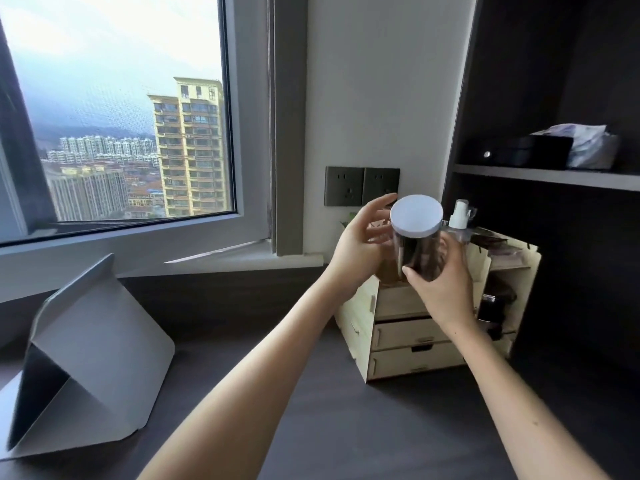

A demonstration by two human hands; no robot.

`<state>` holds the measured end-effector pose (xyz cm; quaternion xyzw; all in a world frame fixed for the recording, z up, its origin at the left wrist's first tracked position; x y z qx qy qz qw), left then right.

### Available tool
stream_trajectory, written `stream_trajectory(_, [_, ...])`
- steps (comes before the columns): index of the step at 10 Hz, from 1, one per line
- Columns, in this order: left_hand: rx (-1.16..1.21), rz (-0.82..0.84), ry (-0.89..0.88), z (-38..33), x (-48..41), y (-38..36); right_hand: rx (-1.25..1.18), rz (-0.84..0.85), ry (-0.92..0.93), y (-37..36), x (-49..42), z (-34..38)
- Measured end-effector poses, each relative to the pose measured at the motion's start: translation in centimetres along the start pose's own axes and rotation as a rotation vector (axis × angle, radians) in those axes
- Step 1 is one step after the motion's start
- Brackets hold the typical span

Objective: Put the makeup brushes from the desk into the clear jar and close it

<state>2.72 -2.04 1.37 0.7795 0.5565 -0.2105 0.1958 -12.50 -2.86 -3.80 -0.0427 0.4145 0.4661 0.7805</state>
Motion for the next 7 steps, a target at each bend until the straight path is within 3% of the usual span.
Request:
stream_trajectory(1, [-0.113,0.047,0.063,1.0,-0.9,-0.3,0.066,0.012,-0.038,-0.1,-0.5,-0.9])
stream_trajectory(3, [-0.875,0.036,0.028,2.0,-3.1,-0.7,0.399,-0.028,-0.064,-0.3,-1.1,-1.1])
stream_trajectory(4, [-1.048,0.024,0.055,2.5,-4.4,-1.4,0.52,-0.067,-0.133,-0.5,-1.1,-1.1])
stream_trajectory(6, [-1.164,0.062,0.102,3.1,-6.1,-2.4,0.573,-0.021,-0.163,-0.8,-1.1,-1.6])
stream_trajectory(7, [-1.066,0.037,0.134,2.8,-5.9,-1.6,0.604,-0.031,-0.192,-0.3,-0.8,-1.2])
Point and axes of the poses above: each hand's wrist, its own x-axis away from the middle knuckle, its own y-axis out of the back of the hand, z = x × y, the point moved 2 cm from there along -x, towards the middle knuckle, and after that the axes turned 3 degrees about z, right-handed, at the moved point
